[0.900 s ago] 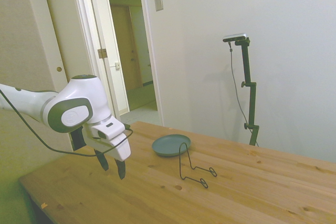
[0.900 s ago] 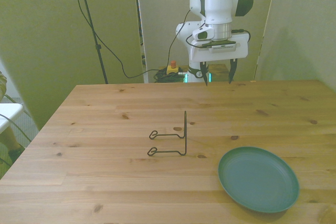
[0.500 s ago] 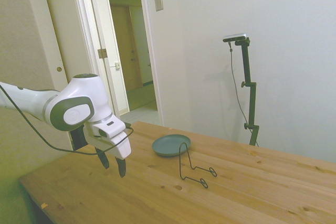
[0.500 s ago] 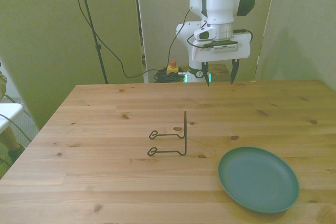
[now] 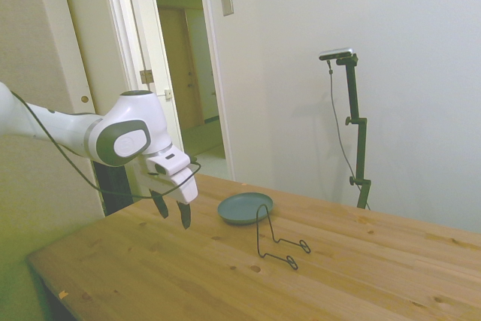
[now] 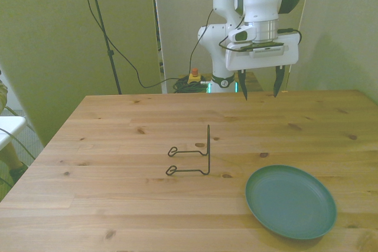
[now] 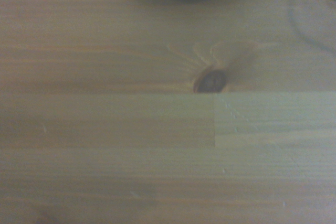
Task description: Load the plate
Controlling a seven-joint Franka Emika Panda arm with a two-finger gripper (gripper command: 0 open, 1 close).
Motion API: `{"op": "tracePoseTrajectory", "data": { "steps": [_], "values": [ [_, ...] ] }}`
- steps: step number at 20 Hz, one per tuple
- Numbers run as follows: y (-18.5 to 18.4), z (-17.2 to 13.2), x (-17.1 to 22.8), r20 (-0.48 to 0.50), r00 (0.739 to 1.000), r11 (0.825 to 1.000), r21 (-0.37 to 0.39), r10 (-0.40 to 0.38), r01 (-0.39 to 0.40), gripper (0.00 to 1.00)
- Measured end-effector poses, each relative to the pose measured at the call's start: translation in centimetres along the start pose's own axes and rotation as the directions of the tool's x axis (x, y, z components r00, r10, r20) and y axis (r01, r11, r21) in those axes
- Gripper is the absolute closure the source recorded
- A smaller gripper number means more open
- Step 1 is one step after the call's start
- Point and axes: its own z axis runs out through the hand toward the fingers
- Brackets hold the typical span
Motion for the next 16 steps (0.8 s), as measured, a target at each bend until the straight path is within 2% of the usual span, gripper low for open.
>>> {"op": "tracePoseTrajectory", "data": {
  "steps": [7,16],
  "values": [
    [-6.3,-0.4,2.2,-0.018,1.0,1.0,0.002,-0.005,0.005,0.0],
    [-15.1,2.4,1.6,-0.082,0.997,1.0,-0.021,0.015,-0.016,0.0]
  ]
}}
